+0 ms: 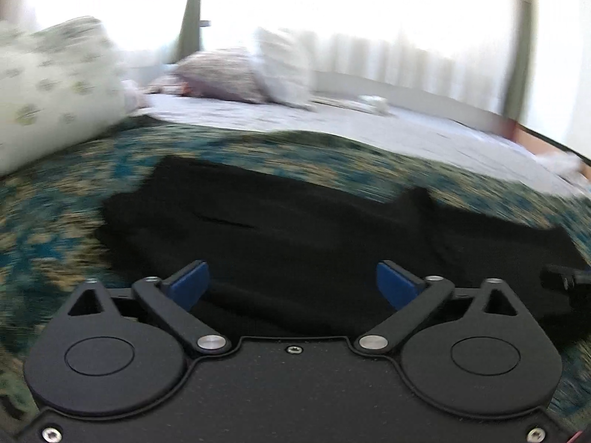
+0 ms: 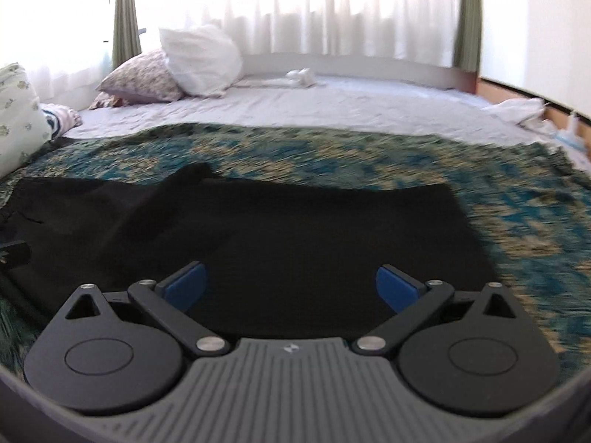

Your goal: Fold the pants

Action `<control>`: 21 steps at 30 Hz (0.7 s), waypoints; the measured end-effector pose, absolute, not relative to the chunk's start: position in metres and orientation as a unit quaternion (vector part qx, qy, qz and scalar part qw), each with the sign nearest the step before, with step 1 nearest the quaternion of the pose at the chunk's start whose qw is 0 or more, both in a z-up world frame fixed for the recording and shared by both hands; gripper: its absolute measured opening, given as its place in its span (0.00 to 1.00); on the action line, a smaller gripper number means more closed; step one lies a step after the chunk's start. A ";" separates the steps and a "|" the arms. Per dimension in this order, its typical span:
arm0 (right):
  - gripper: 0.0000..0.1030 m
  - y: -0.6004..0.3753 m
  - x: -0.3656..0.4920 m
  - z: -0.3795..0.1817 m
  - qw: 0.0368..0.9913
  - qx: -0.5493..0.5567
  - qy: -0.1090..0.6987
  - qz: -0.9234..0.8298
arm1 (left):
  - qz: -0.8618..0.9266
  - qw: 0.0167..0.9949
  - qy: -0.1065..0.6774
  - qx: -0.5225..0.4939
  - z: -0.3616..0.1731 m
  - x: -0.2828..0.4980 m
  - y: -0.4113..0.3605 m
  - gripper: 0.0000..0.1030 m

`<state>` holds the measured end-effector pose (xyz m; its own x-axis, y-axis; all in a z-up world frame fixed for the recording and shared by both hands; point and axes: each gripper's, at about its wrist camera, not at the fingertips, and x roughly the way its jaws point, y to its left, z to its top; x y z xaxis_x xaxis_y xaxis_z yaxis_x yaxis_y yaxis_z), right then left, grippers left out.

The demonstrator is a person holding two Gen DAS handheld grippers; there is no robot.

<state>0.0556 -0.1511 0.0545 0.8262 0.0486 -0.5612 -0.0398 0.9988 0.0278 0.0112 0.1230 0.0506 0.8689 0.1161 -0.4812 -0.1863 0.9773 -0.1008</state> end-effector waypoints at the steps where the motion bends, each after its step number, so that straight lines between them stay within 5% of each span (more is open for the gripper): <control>1: 1.00 -0.144 0.062 0.051 0.953 0.008 0.301 0.027 | 0.097 0.962 0.243 -0.080 0.050 0.012 0.134 0.97; 14: 1.00 -0.115 0.071 0.013 0.944 -0.017 0.328 0.042 | 0.205 0.910 0.262 -0.246 0.020 0.051 0.242 1.00; 21: 1.00 -0.116 0.072 0.013 0.945 -0.017 0.324 0.042 | 0.222 0.910 0.268 -0.226 0.014 0.072 0.241 1.00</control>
